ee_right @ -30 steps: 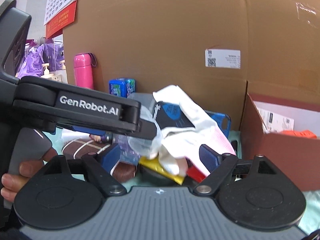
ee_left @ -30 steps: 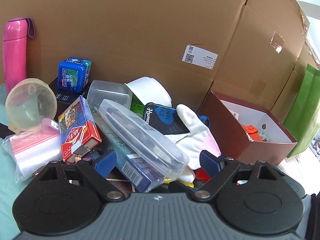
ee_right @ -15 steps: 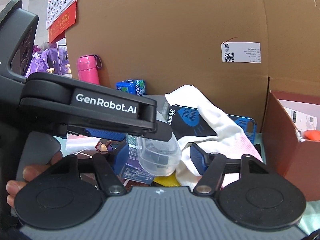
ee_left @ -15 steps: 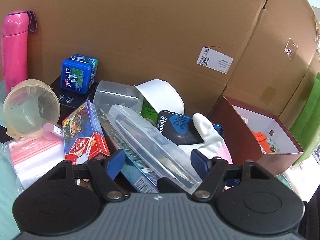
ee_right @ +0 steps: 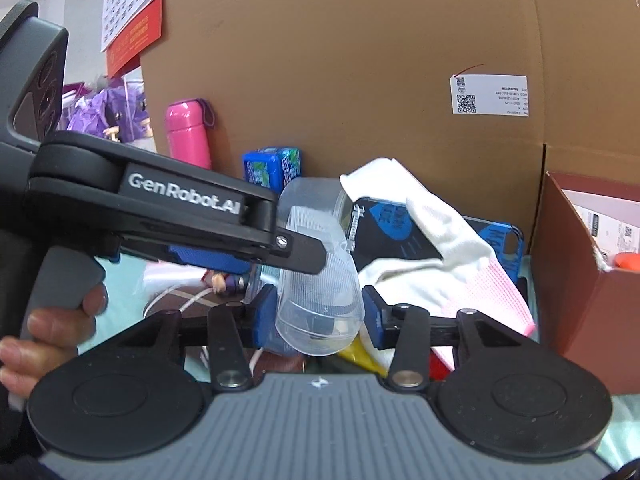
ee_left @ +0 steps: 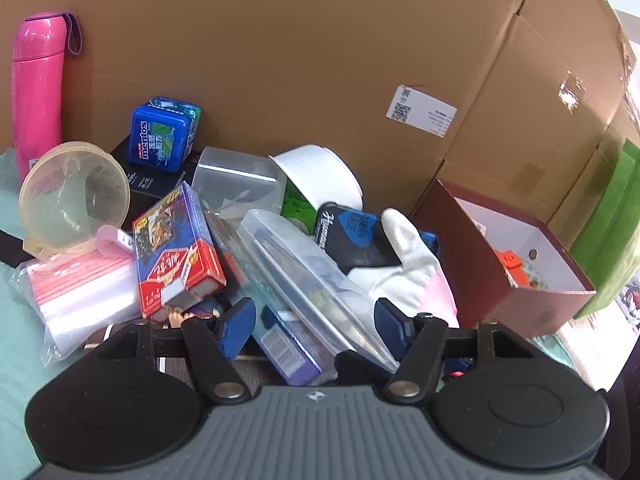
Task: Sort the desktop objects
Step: 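Grasp the clear plastic glasses case with the right gripper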
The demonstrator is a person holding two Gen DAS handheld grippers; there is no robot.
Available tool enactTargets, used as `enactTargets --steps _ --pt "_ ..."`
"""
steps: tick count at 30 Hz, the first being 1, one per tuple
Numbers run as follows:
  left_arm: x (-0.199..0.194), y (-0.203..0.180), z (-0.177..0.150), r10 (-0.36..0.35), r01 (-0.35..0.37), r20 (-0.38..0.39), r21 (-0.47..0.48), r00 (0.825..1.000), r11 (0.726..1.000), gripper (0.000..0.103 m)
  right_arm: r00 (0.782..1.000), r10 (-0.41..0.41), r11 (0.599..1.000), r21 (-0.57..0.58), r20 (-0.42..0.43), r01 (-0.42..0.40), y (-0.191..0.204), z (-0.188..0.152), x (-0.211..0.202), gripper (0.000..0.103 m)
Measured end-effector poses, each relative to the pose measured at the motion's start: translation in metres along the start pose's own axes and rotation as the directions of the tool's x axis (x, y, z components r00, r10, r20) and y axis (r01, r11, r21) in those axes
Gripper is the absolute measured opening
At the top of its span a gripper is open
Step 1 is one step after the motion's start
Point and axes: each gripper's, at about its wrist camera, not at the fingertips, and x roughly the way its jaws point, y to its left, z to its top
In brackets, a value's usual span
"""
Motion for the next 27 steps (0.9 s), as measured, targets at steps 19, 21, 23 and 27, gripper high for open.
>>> enactTargets --steps 19,21,23,27 --pt "-0.004 -0.042 -0.065 -0.079 0.101 -0.17 0.127 0.982 0.987 0.07 0.986 -0.004 1.0 0.01 -0.164 0.006 -0.01 -0.087 -0.116 0.044" --pt "0.004 -0.047 -0.066 -0.096 0.121 -0.193 0.121 0.976 0.985 0.07 0.986 -0.03 0.999 0.013 -0.162 0.032 -0.013 -0.091 -0.125 0.044" --pt "0.011 -0.051 -0.066 -0.109 0.135 -0.212 0.113 0.971 0.984 0.07 0.986 -0.045 0.999 0.015 -0.162 0.048 -0.016 -0.093 -0.13 0.045" --pt "0.03 -0.055 -0.063 -0.13 0.154 -0.25 0.077 0.959 0.985 0.073 0.983 -0.062 0.997 0.028 -0.175 0.068 -0.017 -0.096 -0.129 0.046"
